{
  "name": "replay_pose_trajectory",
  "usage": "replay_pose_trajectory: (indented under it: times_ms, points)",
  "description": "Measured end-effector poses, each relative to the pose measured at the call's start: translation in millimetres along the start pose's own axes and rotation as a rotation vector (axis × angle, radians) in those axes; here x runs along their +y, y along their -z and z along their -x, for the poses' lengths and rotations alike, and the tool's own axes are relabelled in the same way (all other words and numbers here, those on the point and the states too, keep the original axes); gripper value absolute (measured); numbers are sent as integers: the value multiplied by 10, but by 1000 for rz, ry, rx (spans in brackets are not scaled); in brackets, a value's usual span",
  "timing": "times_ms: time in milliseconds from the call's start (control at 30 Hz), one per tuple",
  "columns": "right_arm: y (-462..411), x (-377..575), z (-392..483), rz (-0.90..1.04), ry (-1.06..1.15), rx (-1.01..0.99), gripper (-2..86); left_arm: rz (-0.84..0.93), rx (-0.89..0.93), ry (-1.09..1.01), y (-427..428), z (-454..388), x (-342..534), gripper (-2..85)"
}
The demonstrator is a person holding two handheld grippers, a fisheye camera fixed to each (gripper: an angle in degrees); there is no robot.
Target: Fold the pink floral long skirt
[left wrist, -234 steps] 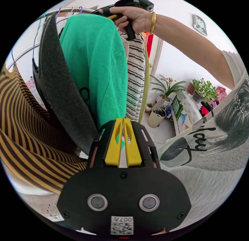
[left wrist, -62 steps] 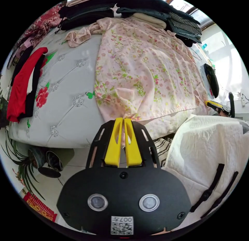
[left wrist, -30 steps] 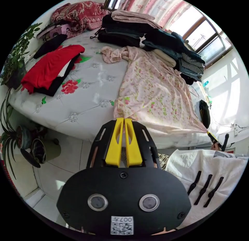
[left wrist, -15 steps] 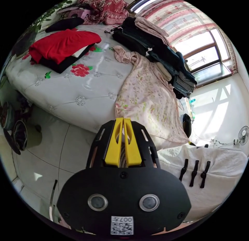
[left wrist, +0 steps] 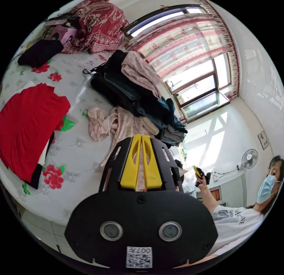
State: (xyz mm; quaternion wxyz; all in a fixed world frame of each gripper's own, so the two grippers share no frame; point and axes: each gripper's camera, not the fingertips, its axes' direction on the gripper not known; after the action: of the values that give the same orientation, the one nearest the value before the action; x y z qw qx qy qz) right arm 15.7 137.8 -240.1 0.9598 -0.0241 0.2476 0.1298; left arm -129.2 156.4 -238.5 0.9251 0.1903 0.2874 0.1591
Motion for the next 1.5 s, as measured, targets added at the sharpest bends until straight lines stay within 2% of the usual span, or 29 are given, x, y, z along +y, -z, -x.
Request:
replay_pose_trajectory:
  times_ms: [100,233,367,533,733,900,1033,1200,1433,1500]
  points:
    - [436,-376,693,-186,123,-121,-3,-124,112,-158,367,-675,-646,-10]
    - [1109,-373,1350,-344,309,-192,-3,-234,169,-366,1012,-1390,-837,-10]
    - [1780,51,1564,-429,460,-247,-2,-319,205,-505,1751,-1839,-372,-10]
    - [2192,653,1331,-390,527,-244,-3,-323,155,-560,2287,-1998,519,-10]
    - [2288,1402,612,-314,383,-311,-3,-289,121,-424,2475,-1645,1543,-10]
    - [1923,1814,16,-156,182,-202,-3,-212,80,-206,2215,-1003,2088,-10]
    - [1572,1870,-237,-61,100,-125,-3,-134,50,-49,1850,-545,2184,-10]
    - [961,1559,-424,73,26,-18,-3,-36,15,93,1225,-86,1881,-10]
    - [314,747,-286,53,11,13,-2,-44,52,141,559,195,898,-9]
    - [-15,389,-176,70,30,74,-2,-20,34,165,275,299,512,-9]
